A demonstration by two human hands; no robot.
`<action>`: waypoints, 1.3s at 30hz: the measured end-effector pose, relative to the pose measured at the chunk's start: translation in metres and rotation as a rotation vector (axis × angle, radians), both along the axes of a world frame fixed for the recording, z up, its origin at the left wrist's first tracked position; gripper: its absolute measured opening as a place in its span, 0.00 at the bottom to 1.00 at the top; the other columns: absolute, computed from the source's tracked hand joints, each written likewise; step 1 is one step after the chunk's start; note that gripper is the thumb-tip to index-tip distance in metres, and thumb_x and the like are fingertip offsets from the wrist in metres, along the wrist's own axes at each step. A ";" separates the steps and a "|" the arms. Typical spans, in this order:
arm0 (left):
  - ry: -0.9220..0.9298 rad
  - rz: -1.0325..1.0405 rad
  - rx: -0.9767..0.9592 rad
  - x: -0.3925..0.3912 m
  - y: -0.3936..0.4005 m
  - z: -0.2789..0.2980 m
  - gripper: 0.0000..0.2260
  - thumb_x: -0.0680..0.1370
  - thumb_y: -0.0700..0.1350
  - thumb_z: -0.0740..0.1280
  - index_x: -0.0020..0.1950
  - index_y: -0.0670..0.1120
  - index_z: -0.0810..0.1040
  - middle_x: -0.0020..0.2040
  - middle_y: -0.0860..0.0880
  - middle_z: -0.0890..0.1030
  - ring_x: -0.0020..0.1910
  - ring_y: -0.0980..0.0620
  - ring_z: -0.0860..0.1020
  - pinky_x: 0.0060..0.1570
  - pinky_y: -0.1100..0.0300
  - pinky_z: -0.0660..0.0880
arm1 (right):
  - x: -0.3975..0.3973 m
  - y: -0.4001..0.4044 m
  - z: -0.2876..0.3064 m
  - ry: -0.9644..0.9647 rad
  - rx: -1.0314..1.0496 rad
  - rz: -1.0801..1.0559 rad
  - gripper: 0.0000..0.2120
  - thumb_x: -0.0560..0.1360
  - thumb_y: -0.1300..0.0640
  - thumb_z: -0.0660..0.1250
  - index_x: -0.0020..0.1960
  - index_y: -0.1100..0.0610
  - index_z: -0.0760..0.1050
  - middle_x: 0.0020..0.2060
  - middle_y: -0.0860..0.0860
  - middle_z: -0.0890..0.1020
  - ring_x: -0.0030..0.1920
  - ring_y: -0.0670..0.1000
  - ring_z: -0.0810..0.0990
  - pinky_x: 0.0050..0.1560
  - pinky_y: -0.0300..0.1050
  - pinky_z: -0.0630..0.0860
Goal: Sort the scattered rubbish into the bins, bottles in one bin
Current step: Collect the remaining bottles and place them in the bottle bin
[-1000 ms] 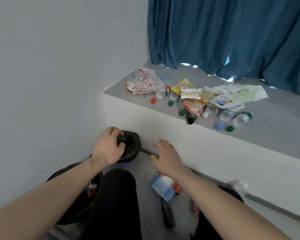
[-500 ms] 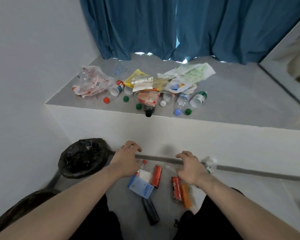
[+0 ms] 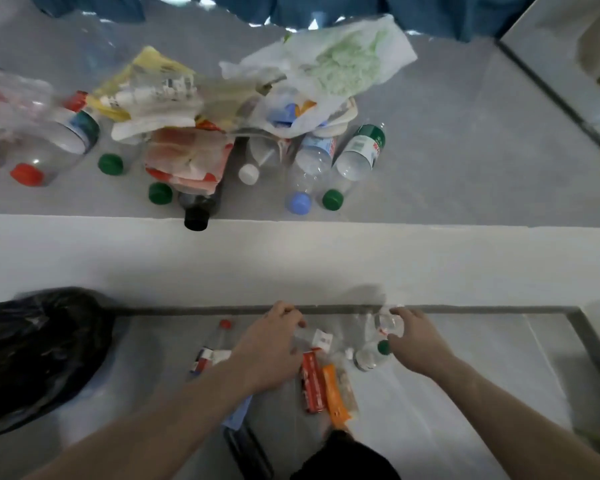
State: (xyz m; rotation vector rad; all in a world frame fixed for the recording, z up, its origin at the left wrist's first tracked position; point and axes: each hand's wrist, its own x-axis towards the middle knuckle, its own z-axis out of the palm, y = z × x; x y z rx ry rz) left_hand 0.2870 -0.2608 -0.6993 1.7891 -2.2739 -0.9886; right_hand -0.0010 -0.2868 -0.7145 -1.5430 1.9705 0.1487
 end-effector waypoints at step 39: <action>0.116 0.310 0.357 -0.177 0.030 0.004 0.08 0.79 0.44 0.60 0.54 0.58 0.71 0.64 0.55 0.71 0.42 0.50 0.78 0.43 0.51 0.77 | -0.143 0.027 -0.038 0.069 0.590 0.058 0.29 0.69 0.48 0.65 0.68 0.53 0.67 0.62 0.53 0.74 0.62 0.58 0.76 0.60 0.52 0.76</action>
